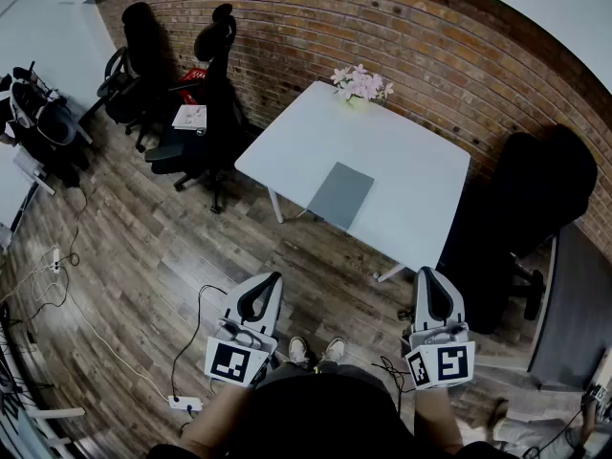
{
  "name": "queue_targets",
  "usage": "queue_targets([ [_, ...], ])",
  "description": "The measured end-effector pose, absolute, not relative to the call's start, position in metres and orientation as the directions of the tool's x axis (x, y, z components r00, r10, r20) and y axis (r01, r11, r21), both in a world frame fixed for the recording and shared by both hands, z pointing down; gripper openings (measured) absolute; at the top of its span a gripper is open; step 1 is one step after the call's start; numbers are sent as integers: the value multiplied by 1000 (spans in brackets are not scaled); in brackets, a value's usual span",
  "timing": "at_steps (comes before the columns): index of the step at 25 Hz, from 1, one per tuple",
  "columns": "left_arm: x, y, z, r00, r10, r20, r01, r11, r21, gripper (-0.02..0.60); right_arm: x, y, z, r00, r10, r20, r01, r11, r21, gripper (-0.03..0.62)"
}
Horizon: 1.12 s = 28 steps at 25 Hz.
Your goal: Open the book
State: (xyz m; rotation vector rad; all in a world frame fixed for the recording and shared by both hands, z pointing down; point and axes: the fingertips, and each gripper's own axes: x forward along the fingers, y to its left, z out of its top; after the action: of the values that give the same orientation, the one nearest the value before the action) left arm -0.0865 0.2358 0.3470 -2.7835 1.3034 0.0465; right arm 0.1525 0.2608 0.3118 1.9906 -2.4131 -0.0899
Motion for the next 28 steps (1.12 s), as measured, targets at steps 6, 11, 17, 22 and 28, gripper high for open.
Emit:
queue_targets([
  [6, -86, 236, 348, 635, -771, -49, -772, -634, -45, 26, 151, 259, 317, -209, -978, -11, -977, 208, 39, 12],
  [11, -84, 235, 349, 616, -787, -31, -788, -614, -46, 25, 158, 253, 327, -233, -972, 9, -972, 233, 18, 12],
  [17, -79, 235, 356, 581, -814, -5, -813, -580, -57, 26, 171, 245, 343, -289, -957, 16, -956, 287, -58, 12],
  [22, -85, 236, 359, 551, -834, -12, -830, -547, -109, 26, 175, 236, 356, -309, -951, 26, -949, 307, -75, 12],
  [28, -85, 219, 376, 544, -839, 0, -837, -542, -76, 26, 170, 219, 368, -329, -943, 51, -943, 325, -66, 12],
])
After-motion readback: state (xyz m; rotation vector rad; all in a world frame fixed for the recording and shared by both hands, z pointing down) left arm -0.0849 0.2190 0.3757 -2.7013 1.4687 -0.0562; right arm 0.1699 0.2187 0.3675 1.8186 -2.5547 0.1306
